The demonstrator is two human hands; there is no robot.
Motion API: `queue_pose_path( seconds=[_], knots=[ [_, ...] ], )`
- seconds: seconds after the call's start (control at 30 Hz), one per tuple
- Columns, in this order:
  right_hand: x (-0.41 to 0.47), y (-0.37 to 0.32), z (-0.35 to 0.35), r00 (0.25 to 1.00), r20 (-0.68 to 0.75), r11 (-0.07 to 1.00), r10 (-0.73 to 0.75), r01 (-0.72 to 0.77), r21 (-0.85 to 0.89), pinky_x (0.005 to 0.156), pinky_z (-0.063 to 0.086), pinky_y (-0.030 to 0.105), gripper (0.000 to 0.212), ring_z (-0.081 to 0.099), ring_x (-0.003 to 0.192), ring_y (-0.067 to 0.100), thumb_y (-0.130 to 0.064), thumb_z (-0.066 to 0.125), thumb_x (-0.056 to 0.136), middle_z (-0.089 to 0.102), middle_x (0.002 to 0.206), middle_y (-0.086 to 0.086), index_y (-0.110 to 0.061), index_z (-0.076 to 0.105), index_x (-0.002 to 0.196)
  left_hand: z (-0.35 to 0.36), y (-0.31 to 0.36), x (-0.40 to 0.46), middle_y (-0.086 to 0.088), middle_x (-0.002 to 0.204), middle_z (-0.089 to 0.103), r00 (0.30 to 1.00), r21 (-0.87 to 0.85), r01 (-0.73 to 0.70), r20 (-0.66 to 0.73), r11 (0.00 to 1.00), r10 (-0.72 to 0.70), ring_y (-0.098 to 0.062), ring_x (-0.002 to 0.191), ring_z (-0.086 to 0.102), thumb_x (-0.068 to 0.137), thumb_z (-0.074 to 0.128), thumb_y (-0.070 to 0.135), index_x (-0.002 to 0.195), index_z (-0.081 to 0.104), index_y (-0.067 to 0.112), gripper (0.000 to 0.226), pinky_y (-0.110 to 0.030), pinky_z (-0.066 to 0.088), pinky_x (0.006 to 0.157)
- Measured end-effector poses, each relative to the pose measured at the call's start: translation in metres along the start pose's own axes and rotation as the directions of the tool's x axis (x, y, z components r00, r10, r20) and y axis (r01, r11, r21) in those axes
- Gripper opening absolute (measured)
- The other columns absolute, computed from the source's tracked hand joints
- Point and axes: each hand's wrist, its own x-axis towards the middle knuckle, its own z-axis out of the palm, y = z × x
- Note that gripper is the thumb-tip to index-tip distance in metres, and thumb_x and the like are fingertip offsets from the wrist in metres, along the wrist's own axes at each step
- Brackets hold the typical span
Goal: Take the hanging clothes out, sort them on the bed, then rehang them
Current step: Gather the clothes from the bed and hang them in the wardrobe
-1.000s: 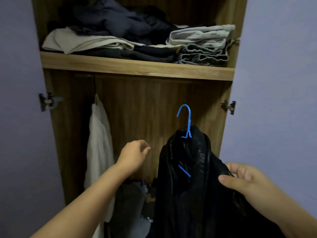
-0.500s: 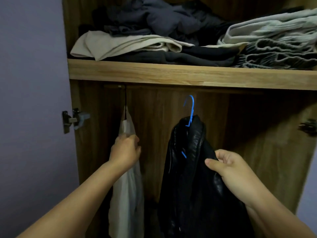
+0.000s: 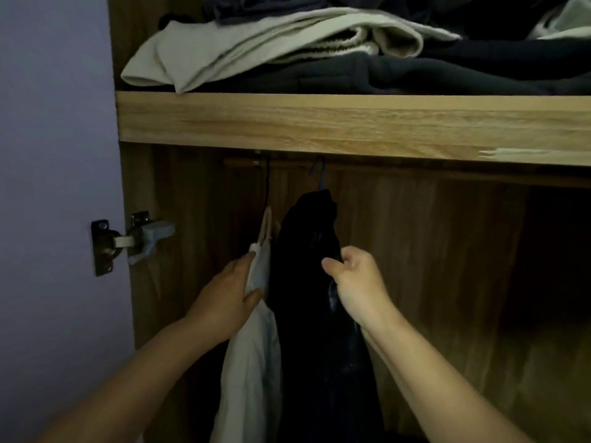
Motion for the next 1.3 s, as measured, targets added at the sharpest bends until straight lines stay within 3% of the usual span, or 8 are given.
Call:
queue_pose_path(
  seconds=[0.1, 0.23, 0.43, 0.63, 0.9, 1.0, 1.1, 1.3],
  knots=[
    [0.025, 0.009, 0.013, 1.0, 0.029, 0.997, -0.009, 0.007, 0.074, 0.073, 0.049, 0.026, 0.008, 0.064, 0.083, 0.019, -0.011, 0.051, 0.095, 0.064, 0.087, 0.006, -0.007, 0.057, 0.096, 0.0, -0.004, 0.009, 0.0, 0.148, 0.032, 1.0, 0.018, -0.015, -0.025, 1.0, 0.015, -0.011, 0.127, 0.04, 0.096, 0.046, 0.028, 0.147, 0.017, 0.019, 0.059, -0.012, 0.028, 0.097],
    [0.035, 0.021, 0.028, 0.999, 0.044, 0.996, -0.012, 0.008, 0.089, 0.096, 0.049, 0.042, 0.025, 0.063, 0.103, 0.023, -0.016, 0.052, 0.095, 0.064, 0.109, 0.011, -0.005, 0.055, 0.117, 0.004, -0.006, 0.012, 0.001, 0.145, 0.036, 0.999, 0.043, -0.017, -0.047, 0.999, 0.019, -0.009, 0.123, 0.044, 0.096, 0.047, 0.026, 0.145, 0.023, 0.018, 0.056, -0.01, 0.03, 0.094],
    [0.064, 0.012, 0.038, 0.999, 0.041, 0.999, -0.006, 0.004, 0.035, 0.106, 0.04, 0.042, 0.044, 0.05, 0.123, 0.026, -0.018, 0.049, 0.097, 0.051, 0.134, 0.012, -0.008, 0.04, 0.139, 0.003, -0.007, 0.012, 0.001, 0.143, 0.039, 0.997, 0.056, 0.005, -0.078, 0.998, -0.001, -0.011, 0.121, 0.046, 0.094, 0.051, 0.025, 0.144, 0.026, 0.019, 0.056, -0.012, 0.033, 0.092],
    [0.065, 0.014, 0.055, 0.994, 0.087, 0.986, 0.066, -0.051, -0.158, 0.101, 0.039, 0.032, 0.044, 0.047, 0.125, 0.027, -0.018, 0.044, 0.099, 0.045, 0.14, 0.012, -0.007, 0.036, 0.141, 0.002, -0.001, 0.004, 0.002, 0.144, 0.037, 0.998, 0.049, 0.02, -0.061, 0.999, -0.017, -0.011, 0.123, 0.044, 0.094, 0.05, 0.024, 0.144, 0.025, 0.02, 0.056, -0.013, 0.033, 0.095],
    [0.039, 0.005, 0.038, 0.977, 0.209, 0.922, 0.036, 0.048, -0.385, 0.095, 0.048, 0.037, 0.049, 0.053, 0.115, 0.026, -0.032, 0.043, 0.097, 0.05, 0.135, 0.009, -0.014, 0.034, 0.142, -0.002, 0.006, -0.023, 0.002, 0.144, 0.037, 0.999, 0.023, 0.054, -0.006, 0.998, -0.054, -0.011, 0.121, 0.045, 0.095, 0.049, 0.027, 0.144, 0.023, 0.023, 0.056, -0.015, 0.035, 0.095],
    [0.011, 0.008, 0.029, 0.964, 0.266, 0.859, -0.007, 0.143, -0.492, 0.099, 0.04, 0.029, 0.056, 0.045, 0.126, 0.024, -0.04, 0.042, 0.097, 0.041, 0.144, 0.007, -0.015, 0.027, 0.146, -0.005, 0.007, -0.038, 0.0, 0.142, 0.038, 0.998, 0.019, 0.053, 0.024, 0.998, -0.054, -0.012, 0.119, 0.047, 0.094, 0.05, 0.027, 0.143, 0.028, 0.023, 0.053, -0.02, 0.04, 0.096],
    [-0.023, 0.015, 0.019, 0.953, 0.304, 0.803, 0.011, 0.173, -0.57, 0.104, 0.039, 0.033, 0.06, 0.043, 0.128, 0.022, -0.045, 0.044, 0.095, 0.04, 0.145, 0.005, -0.018, 0.027, 0.146, -0.008, 0.008, -0.056, 0.0, 0.138, 0.041, 0.998, 0.021, 0.034, 0.053, 0.999, -0.035, -0.012, 0.115, 0.048, 0.094, 0.05, 0.027, 0.139, 0.035, 0.021, 0.048, -0.016, 0.039, 0.09],
    [-0.098, 0.036, -0.008, 0.95, 0.275, 0.604, 0.151, 0.131, -0.786, 0.094, 0.041, 0.029, 0.044, 0.047, 0.119, 0.021, -0.038, 0.047, 0.096, 0.049, 0.132, 0.005, -0.017, 0.046, 0.134, -0.007, 0.025, -0.097, 0.002, 0.128, 0.048, 0.992, -0.05, -0.048, 0.112, 0.998, 0.054, -0.008, 0.107, 0.05, 0.093, 0.051, 0.028, 0.131, 0.047, 0.022, 0.038, -0.017, 0.039, 0.083]
  ],
)
